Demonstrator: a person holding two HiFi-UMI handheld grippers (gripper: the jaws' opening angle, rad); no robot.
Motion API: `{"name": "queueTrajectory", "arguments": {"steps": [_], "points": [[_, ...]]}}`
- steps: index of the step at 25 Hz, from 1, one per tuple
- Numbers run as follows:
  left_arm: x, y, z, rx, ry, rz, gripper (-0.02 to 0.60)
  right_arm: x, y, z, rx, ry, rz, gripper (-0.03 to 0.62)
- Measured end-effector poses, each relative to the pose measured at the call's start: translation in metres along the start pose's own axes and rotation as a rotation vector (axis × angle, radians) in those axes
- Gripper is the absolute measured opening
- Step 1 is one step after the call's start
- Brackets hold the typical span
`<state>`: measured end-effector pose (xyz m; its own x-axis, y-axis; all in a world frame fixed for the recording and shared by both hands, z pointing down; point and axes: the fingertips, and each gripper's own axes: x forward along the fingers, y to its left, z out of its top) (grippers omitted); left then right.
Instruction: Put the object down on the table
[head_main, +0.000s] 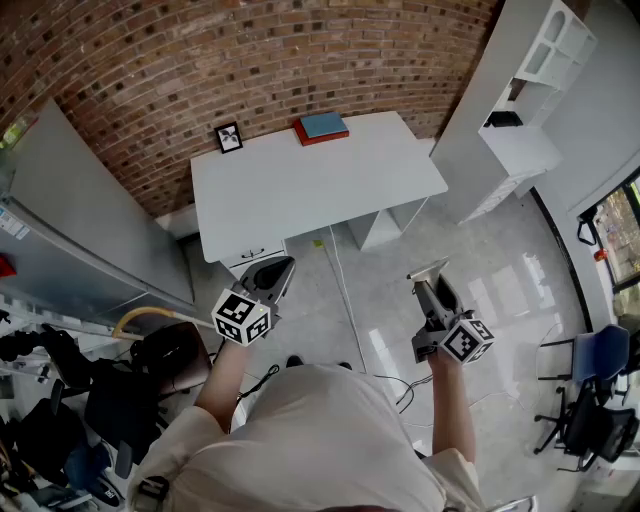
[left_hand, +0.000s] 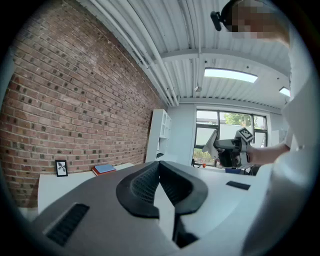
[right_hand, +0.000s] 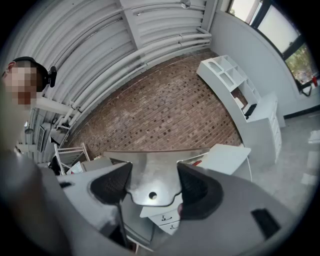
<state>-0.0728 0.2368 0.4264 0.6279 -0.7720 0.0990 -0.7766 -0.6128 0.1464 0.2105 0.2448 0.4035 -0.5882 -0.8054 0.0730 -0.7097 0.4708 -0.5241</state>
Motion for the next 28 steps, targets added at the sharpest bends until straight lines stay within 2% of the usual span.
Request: {"name": "queueTrajectory", "arguments": {"steps": [13,28], "points": [[-0.001,0.01,0.002,-0.013,-0.001,-0.009,-0.006,0.009,0.007,-0.002,0.014,-0.01,0.017,0.29],[-0.022,0.043,-0.012,-0.024,0.029,-0.045,-0.006,0.03,0.027,-0.026,0.015,-0.012,-0.023,0.29]]}}
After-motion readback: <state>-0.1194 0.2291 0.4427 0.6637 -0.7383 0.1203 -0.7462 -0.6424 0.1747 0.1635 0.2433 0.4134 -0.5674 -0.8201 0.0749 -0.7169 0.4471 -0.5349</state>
